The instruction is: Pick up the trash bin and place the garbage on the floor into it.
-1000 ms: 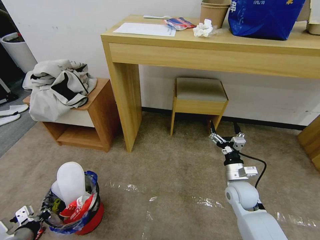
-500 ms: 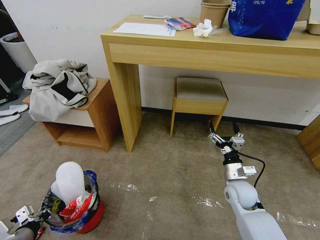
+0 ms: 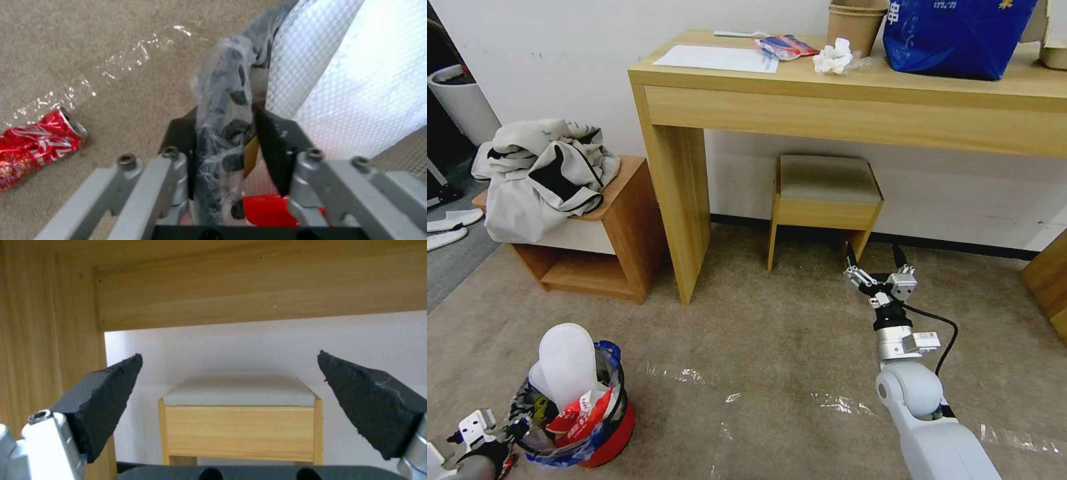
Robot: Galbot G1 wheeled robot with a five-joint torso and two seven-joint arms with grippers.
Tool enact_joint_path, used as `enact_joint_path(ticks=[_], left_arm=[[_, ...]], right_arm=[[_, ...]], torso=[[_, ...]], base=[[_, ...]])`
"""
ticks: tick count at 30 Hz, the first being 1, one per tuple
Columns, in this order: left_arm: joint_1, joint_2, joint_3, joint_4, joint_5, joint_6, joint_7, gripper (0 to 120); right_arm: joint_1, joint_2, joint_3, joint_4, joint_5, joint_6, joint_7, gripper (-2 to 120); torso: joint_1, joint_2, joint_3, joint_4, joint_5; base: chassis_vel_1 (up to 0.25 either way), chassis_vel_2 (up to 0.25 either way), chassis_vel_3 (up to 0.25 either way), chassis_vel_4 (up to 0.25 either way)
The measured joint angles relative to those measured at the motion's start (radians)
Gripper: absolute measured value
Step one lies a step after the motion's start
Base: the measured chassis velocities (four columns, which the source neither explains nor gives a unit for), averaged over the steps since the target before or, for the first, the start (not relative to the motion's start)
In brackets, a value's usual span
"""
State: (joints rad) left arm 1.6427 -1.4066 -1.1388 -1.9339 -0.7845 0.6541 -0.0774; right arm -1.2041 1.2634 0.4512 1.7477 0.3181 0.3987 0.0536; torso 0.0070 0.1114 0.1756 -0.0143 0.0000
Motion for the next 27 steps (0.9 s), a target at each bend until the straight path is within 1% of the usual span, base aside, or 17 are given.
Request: enact_joint_path(ticks=[1,2,3,4,5,6,8,9,11,12,13,14,15,17,27], left_arm=[[0.001,0.0,-0.002,-0.003,0.001,-0.001,0.001,46],[0.003,-0.001,-0.004,-0.01,0.002,-0.004,0.002,52],[0.003,-0.001,-0.004,-0.01,0.002,-0.004,0.002,52],[0.004,-0.002,-0.005,-0.012,0.003,-0.005,0.003,55],[0.007,-0.004,-0.008,-0.019,0.004,-0.007,0.003,64],[0.007,-0.004,-0.008,-0.019,0.004,-0.007,0.003,64],[0.01,-0.005,-0.011,-0.028,0.004,-0.009,0.003,74],[0.01,-0.005,-0.011,-0.028,0.004,-0.009,0.003,74],[0.011,-0.006,-0.014,-0.037,0.004,-0.01,0.004,86],[0.011,-0.007,-0.015,-0.039,0.004,-0.011,0.004,89],[0.011,-0.007,-0.015,-0.039,0.004,-0.011,0.004,89],[0.013,-0.01,-0.017,-0.046,0.005,-0.013,0.004,95],[0.013,-0.01,-0.017,-0.046,0.005,-0.013,0.004,95],[0.017,-0.015,-0.023,-0.056,0.012,-0.019,0.004,100],[0.03,-0.026,-0.042,-0.095,0.019,-0.033,0.006,100]], right_arm=[[0.0,0.0,0.0,0.0,0.0,0.0,0.0,100],[0.0,0.0,0.0,-0.001,0.0,0.001,0.0,100],[0.0,0.0,0.0,-0.001,0.0,0.001,0.0,100],[0.0,0.0,0.0,-0.001,0.0,0.001,0.0,100],[-0.001,0.001,-0.001,-0.001,0.0,0.002,0.0,100],[-0.001,0.001,-0.001,-0.001,0.0,0.002,0.0,100],[-0.002,0.001,-0.001,-0.001,0.0,0.003,-0.001,100],[-0.002,0.001,-0.001,-0.001,0.0,0.003,-0.001,100],[-0.003,-0.001,0.0,0.0,0.0,0.003,-0.001,100],[-0.003,-0.001,0.0,0.001,0.0,0.003,-0.001,100],[-0.003,-0.001,0.0,0.001,0.0,0.003,-0.001,100],[-0.003,-0.002,0.001,0.002,0.0,0.004,-0.001,100],[-0.003,-0.002,0.001,0.002,0.0,0.004,-0.001,100],[-0.005,-0.002,0.001,0.004,0.001,0.004,-0.001,100],[-0.007,-0.003,0.002,0.009,0.005,0.004,-0.001,100]], torso=[[0.0,0.0,0.0,0.0,0.0],[0.0,0.0,0.0,0.0,0.0],[0.0,0.0,0.0,0.0,0.0],[0.0,0.0,0.0,0.0,0.0],[0.0,0.0,0.0,0.0,0.0],[0.0,0.0,0.0,0.0,0.0],[0.0,0.0,0.0,0.0,0.0],[0.0,0.0,0.0,0.0,0.0],[0.0,0.0,0.0,0.0,0.0],[0.0,0.0,0.0,0.0,0.0],[0.0,0.0,0.0,0.0,0.0],[0.0,0.0,0.0,0.0,0.0],[0.0,0.0,0.0,0.0,0.0],[0.0,0.0,0.0,0.0,0.0],[0.0,0.0,0.0,0.0,0.0]], base=[[0.0,0.0,0.0,0.0],[0.0,0.0,0.0,0.0],[0.0,0.0,0.0,0.0],[0.0,0.0,0.0,0.0],[0.0,0.0,0.0,0.0],[0.0,0.0,0.0,0.0],[0.0,0.0,0.0,0.0],[0.0,0.0,0.0,0.0],[0.0,0.0,0.0,0.0],[0.0,0.0,0.0,0.0],[0.0,0.0,0.0,0.0],[0.0,0.0,0.0,0.0],[0.0,0.0,0.0,0.0],[0.0,0.0,0.0,0.0],[0.0,0.0,0.0,0.0]])
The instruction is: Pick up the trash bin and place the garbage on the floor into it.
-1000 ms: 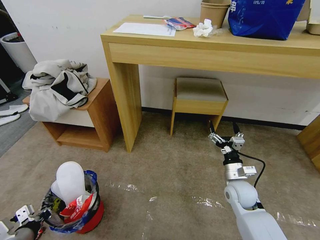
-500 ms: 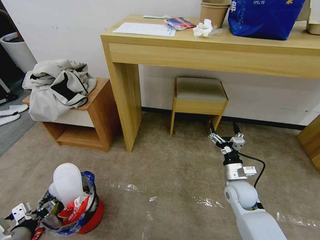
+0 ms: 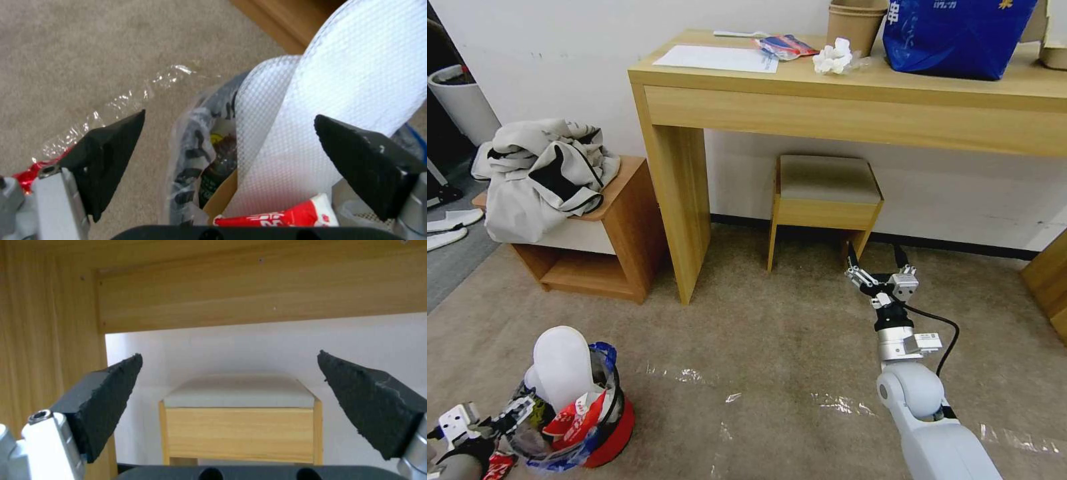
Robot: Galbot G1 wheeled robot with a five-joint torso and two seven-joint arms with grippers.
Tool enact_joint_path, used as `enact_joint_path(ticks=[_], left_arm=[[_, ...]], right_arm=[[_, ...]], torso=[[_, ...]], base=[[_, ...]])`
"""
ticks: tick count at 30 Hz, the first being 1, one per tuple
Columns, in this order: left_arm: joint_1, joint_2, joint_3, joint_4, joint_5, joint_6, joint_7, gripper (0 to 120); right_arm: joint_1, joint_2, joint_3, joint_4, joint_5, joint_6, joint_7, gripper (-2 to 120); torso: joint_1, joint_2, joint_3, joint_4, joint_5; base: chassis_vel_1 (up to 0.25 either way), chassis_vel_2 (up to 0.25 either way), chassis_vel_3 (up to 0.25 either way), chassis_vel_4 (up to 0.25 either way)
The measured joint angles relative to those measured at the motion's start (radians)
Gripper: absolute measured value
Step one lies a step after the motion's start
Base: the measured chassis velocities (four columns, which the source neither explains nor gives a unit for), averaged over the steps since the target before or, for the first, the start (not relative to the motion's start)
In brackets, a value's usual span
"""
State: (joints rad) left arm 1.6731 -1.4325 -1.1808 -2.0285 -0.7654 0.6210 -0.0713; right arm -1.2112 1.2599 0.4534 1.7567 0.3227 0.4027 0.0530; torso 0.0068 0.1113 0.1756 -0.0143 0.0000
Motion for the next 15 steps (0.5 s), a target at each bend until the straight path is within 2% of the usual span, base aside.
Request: enact_joint_path(ticks=[9,10,11,12,13,14,15], left_arm=[[0.018,-0.013,-0.013,-0.074,0.03,-0.026,0.016,100],[0.022,-0.017,-0.014,-0.095,0.057,-0.069,0.035,100],[0.022,-0.017,-0.014,-0.095,0.057,-0.069,0.035,100],[0.022,-0.021,-0.014,-0.112,0.102,-0.137,0.065,100],[0.022,-0.021,-0.014,-0.112,0.102,-0.137,0.065,100],[0.023,-0.024,-0.013,-0.127,0.158,-0.212,0.095,100],[0.023,-0.026,-0.012,-0.136,0.185,-0.252,0.111,100]], right_arm=[[0.0,-0.001,-0.001,0.008,0.007,-0.003,0.008,100],[0.0,-0.002,0.0,0.014,0.007,-0.007,0.018,100],[0.0,-0.002,0.0,0.014,0.007,-0.007,0.018,100],[0.0,-0.005,0.005,0.022,0.006,-0.012,0.03,100],[0.0,-0.005,0.005,0.022,0.006,-0.012,0.03,100],[-0.001,-0.009,0.013,0.031,0.0,-0.015,0.037,100],[-0.003,-0.013,0.018,0.037,-0.003,-0.015,0.039,100]], torso=[[0.0,0.0,0.0,0.0001,0.0001],[0.0,0.0,0.0,0.0001,0.0],[0.0,0.0,0.0,0.0001,0.0],[0.0,0.0,0.0,0.0001,0.0001],[0.0,0.0,0.0,0.0001,0.0001],[0.0,0.0,0.0,0.0001,0.0],[0.0,0.0,0.0,0.0001,0.0]], base=[[0.0,0.0,0.0,0.0],[0.0,0.0,0.0,0.0],[0.0,0.0,0.0,0.0],[0.0,0.0,0.0,0.0],[0.0,0.0,0.0,0.0],[0.0,0.0,0.0,0.0],[0.0,0.0,0.0,0.0]])
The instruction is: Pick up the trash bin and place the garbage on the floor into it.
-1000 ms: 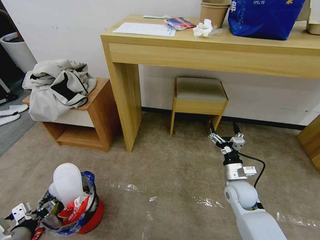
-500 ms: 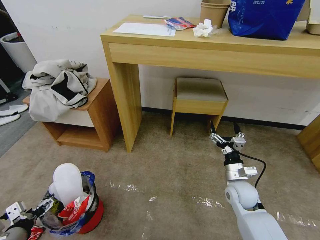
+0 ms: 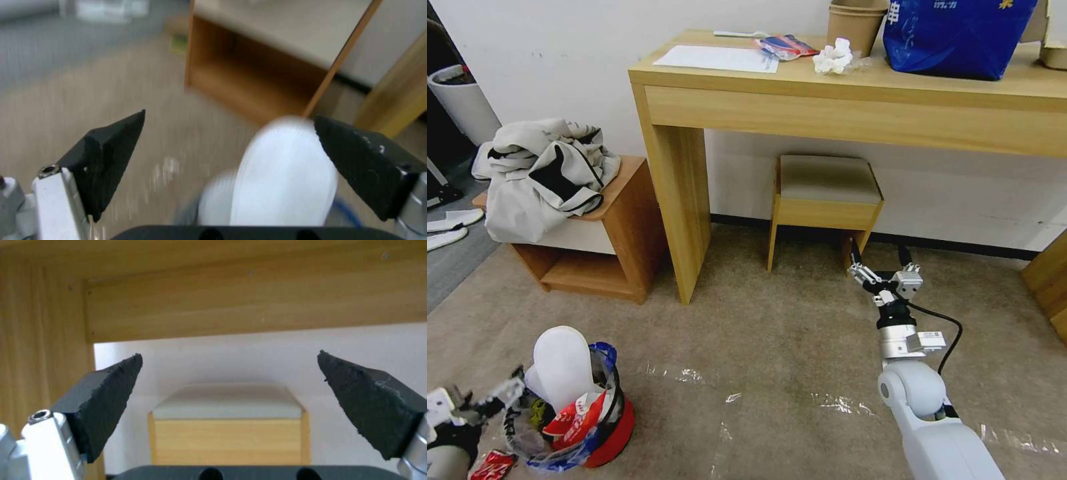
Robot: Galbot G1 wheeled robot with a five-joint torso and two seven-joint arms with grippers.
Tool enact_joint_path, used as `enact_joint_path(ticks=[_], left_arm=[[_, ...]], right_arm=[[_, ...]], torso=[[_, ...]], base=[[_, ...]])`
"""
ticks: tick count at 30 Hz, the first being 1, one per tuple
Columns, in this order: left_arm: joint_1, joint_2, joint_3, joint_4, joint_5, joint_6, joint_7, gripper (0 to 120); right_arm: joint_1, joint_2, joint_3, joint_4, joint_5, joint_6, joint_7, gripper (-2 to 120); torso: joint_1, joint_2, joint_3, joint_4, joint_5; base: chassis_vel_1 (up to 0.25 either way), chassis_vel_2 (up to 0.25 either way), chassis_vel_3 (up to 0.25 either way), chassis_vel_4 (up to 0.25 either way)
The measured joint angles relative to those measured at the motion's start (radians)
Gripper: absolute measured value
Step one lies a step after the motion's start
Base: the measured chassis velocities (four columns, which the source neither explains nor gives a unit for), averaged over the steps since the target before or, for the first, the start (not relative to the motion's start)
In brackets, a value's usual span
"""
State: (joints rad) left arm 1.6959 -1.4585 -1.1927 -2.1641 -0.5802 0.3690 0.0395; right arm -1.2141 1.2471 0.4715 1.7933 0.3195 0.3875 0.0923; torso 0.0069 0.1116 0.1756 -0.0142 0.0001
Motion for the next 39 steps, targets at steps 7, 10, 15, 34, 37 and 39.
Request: enact_joint_path(ticks=[7,10,15,34,37,39], left_arm=[[0.014,-0.016,0.031,-0.077,0.104,-0.154,0.064,100],[0.022,-0.024,0.06,-0.122,0.156,-0.199,0.085,100],[0.029,-0.037,0.133,-0.157,0.273,-0.267,0.107,100],[-0.054,-0.08,0.401,-0.017,0.505,-0.423,0.073,100],[-0.056,-0.081,0.408,-0.018,0.507,-0.433,0.063,100],[-0.057,-0.079,0.407,-0.022,0.507,-0.434,0.06,100]], right_arm=[[-0.026,-0.012,0.019,0.025,-0.029,-0.002,0.019,100],[-0.047,-0.01,0.02,0.044,-0.046,-0.007,0.029,100],[-0.08,0.006,0.028,0.078,-0.061,-0.014,0.039,100],[-0.207,0.123,0.049,0.149,-0.172,-0.037,0.053,100],[-0.221,0.125,0.069,0.162,-0.179,-0.044,0.057,100],[-0.225,0.123,0.078,0.168,-0.18,-0.046,0.058,100]], torso=[[0.0,0.0,0.0,0.0,0.0001],[0.0,0.0,0.0,0.0,0.0001],[0.0,0.0,0.0,0.0,0.0002],[0.0,0.0,0.0,-0.0001,-0.0001],[0.0,0.0,0.0,-0.0001,-0.0001],[0.0,0.0,0.0,-0.0001,-0.0001]], base=[[0.0,0.0,0.0,0.0],[0.0,0.0,0.0,0.0],[0.0,0.0,0.0,0.0],[0.0,0.0,0.0,0.0],[0.0,0.0,0.0,0.0],[0.0,0.0,0.0,0.0]])
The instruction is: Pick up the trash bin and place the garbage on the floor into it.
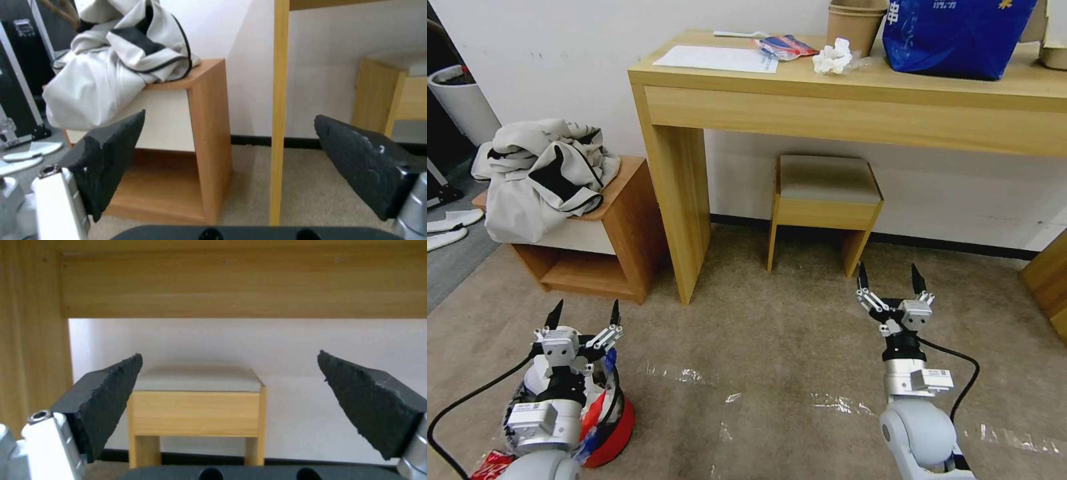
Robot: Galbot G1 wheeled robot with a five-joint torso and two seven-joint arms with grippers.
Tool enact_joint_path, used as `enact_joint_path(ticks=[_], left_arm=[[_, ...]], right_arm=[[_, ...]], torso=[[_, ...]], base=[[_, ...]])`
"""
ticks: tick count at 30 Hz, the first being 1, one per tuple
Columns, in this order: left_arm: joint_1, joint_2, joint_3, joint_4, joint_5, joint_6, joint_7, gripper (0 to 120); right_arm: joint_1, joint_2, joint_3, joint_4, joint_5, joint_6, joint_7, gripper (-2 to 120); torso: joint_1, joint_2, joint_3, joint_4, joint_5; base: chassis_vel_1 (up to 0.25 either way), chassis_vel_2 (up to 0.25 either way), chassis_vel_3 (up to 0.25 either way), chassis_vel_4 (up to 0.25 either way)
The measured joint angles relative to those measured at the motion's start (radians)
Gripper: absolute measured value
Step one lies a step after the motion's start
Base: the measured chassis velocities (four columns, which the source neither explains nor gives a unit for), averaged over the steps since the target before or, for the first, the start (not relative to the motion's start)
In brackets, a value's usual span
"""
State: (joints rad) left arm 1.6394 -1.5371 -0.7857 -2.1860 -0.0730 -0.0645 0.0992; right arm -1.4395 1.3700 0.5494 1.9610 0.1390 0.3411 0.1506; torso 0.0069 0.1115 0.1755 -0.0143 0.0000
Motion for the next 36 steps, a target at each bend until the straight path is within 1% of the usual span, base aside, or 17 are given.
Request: enact_joint_path(ticks=[3,5,11,19,26,36], left_arm=[[-0.002,0.005,-0.004,-0.006,0.0,0.0,-0.009,100],[-0.01,0.012,-0.01,-0.014,-0.002,0.008,-0.027,100],[-0.023,0.014,-0.011,-0.017,-0.008,0.025,-0.046,100],[-0.018,0.014,-0.012,-0.033,-0.009,0.026,-0.047,100],[-0.008,0.015,-0.025,-0.058,-0.011,0.034,-0.047,100],[0.001,0.017,-0.034,-0.071,-0.01,0.043,-0.051,100]], right_arm=[[-0.004,-0.003,0.007,0.006,0.0,-0.005,0.002,100],[-0.007,-0.004,0.016,0.015,-0.002,-0.017,0.007,100],[-0.024,0.008,0.026,0.035,-0.01,-0.037,0.014,100],[-0.037,0.01,0.034,0.054,-0.011,-0.039,0.014,100],[-0.042,0.0,0.037,0.069,-0.006,-0.039,0.012,100],[-0.044,-0.003,0.04,0.074,-0.005,-0.044,0.011,100]], torso=[[0.0,0.0,0.0,0.0,0.0001],[0.0,0.0,0.0,0.0,0.0001],[0.0,0.0,0.0,0.0,0.0],[0.0,0.0,0.0,0.0,0.0],[0.0,0.0,0.0,0.0,0.0001],[0.0,0.0,0.0,0.0,0.0001]], base=[[0.0,0.0,0.0,0.0],[0.0,0.0,0.0,0.0],[0.0,0.0,0.0,0.0],[0.0,0.0,0.0,0.0],[0.0,0.0,0.0,0.0],[0.0,0.0,0.0,0.0]])
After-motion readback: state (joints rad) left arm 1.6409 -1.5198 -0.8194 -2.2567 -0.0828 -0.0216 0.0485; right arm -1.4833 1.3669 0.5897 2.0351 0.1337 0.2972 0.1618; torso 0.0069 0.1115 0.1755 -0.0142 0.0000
